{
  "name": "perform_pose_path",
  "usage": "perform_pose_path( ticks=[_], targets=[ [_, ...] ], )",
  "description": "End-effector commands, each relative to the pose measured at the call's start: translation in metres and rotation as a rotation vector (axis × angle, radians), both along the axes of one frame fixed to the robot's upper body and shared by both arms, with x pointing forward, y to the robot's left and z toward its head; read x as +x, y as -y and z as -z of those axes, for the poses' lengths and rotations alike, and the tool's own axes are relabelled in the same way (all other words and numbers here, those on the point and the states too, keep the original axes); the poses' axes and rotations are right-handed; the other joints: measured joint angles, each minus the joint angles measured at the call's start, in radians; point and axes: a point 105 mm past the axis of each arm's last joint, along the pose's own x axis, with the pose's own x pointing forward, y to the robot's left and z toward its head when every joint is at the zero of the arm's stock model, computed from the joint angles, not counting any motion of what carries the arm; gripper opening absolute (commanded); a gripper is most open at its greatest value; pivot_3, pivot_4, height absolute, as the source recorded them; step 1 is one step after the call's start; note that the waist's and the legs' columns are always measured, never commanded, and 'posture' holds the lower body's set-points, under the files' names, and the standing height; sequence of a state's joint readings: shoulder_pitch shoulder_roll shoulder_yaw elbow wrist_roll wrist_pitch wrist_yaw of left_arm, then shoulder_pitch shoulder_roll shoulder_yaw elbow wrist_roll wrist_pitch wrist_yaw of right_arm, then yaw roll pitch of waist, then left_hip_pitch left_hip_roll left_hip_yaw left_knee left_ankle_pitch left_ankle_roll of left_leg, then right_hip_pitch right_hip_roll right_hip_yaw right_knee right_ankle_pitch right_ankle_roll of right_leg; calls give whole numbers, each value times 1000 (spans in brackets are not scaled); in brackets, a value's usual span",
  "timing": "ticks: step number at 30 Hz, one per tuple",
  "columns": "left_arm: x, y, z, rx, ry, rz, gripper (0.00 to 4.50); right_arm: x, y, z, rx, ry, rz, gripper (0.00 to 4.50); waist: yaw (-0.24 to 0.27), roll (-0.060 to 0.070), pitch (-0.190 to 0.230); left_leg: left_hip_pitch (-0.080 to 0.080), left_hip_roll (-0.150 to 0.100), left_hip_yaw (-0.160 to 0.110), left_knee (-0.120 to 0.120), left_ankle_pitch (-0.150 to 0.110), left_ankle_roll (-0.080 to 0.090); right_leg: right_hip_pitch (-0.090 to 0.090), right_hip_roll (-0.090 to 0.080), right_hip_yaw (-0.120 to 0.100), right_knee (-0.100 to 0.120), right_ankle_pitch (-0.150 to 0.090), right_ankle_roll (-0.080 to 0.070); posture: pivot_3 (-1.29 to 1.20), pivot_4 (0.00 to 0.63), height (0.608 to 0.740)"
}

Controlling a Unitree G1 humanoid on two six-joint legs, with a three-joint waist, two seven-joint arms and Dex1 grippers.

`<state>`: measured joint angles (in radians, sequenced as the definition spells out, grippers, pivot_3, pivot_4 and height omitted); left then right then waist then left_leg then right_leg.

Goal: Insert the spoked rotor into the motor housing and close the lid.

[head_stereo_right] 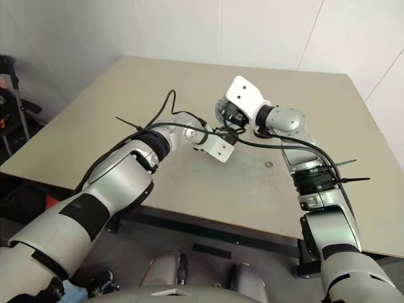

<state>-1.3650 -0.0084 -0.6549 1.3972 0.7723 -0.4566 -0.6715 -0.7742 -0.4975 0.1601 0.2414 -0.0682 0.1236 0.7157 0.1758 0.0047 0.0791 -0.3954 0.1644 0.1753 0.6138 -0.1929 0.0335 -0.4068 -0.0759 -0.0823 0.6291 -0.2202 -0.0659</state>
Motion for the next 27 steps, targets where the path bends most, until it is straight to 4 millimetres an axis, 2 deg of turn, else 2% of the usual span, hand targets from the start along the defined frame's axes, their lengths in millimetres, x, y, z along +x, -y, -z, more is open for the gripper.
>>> perform_pose_path(
  ticks=[1, 6, 10, 16, 27],
  targets=[
    [-4, 25, -25, -83, 42, 57, 1979, -2, 4, -25, 16, 85, 22, 3206, 0, 0, 0, 0, 0, 0, 0, 0, 0, 0, 0, 0, 0, 0, 0, 0, 0, 740],
    [-13, 37, -20, -82, 14, 99, 1979, -2, 10, -27, 20, 95, 51, 3206, 0, 0, 0, -1, 0, 0, 0, 0, 1, 0, 0, 0, -1, 0, 0, 0, 0, 740],
    [-19, 37, -13, -54, -13, 125, 1979, -2, 14, -28, 18, 101, 69, 3206, -1, 0, 0, 0, 0, 0, 0, 0, 1, 0, 0, 0, -1, 0, 0, 0, 0, 740],
    [-22, 25, -7, 15, -43, 170, 1979, -1, 18, -28, 13, 104, 79, 3206, -1, 0, 0, 0, 0, 0, 0, 0, 1, 0, 0, 0, -1, 0, 0, 0, 0, 740],
    [-24, 12, -4, 60, -69, 209, 1979, 3, 8, -29, 12, 109, 54, 3206, -2, 0, 0, 0, 0, 0, 0, 0, 1, 0, 0, 0, 0, 0, 0, 0, 0, 740]
  ],
)
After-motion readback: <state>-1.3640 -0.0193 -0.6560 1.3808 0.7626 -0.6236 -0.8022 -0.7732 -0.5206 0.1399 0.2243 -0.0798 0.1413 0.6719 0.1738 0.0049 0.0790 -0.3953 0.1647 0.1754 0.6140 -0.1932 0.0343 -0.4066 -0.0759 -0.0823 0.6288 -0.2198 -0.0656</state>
